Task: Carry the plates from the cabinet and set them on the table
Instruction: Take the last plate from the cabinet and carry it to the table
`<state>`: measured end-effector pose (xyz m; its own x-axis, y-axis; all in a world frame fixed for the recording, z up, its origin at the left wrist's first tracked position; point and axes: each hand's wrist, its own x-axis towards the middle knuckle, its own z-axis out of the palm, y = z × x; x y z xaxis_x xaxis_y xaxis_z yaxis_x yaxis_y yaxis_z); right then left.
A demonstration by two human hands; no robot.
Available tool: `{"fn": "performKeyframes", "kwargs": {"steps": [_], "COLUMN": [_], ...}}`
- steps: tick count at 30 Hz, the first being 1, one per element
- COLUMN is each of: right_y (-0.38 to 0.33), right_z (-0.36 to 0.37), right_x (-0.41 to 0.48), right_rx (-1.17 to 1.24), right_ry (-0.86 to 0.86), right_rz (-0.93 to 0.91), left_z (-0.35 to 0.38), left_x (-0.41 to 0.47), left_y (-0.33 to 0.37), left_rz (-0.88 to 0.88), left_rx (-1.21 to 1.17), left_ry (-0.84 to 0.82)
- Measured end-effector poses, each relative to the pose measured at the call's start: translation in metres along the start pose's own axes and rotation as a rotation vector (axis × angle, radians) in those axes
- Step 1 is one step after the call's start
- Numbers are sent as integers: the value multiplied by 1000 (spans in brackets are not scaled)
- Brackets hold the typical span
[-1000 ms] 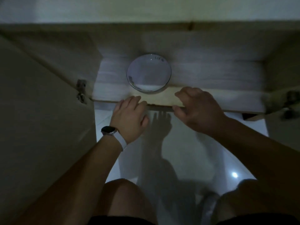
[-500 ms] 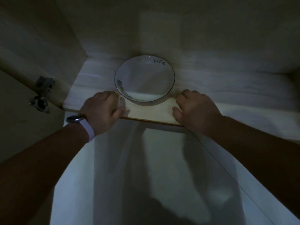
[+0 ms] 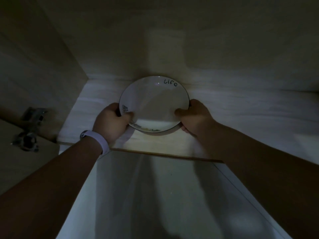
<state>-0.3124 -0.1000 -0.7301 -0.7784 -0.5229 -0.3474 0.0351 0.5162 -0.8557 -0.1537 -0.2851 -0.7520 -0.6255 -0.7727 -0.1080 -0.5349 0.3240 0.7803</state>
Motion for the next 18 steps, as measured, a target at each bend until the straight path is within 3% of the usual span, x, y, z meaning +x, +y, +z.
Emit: {"fn": "performKeyframes", "kwargs": {"steps": [5, 18], "right_y": [4, 29], "right_z": [-6, -21], "right_x": [4, -29], "right_rx": [105, 92], "right_ry": [-64, 89], "right_rz": [-13, -175], "left_z": [3, 15], "left_x": [1, -29], "left_y": [-3, 18], "left_rz": [30, 58], "left_rx": [-53, -255], "left_ry": [10, -94]}}
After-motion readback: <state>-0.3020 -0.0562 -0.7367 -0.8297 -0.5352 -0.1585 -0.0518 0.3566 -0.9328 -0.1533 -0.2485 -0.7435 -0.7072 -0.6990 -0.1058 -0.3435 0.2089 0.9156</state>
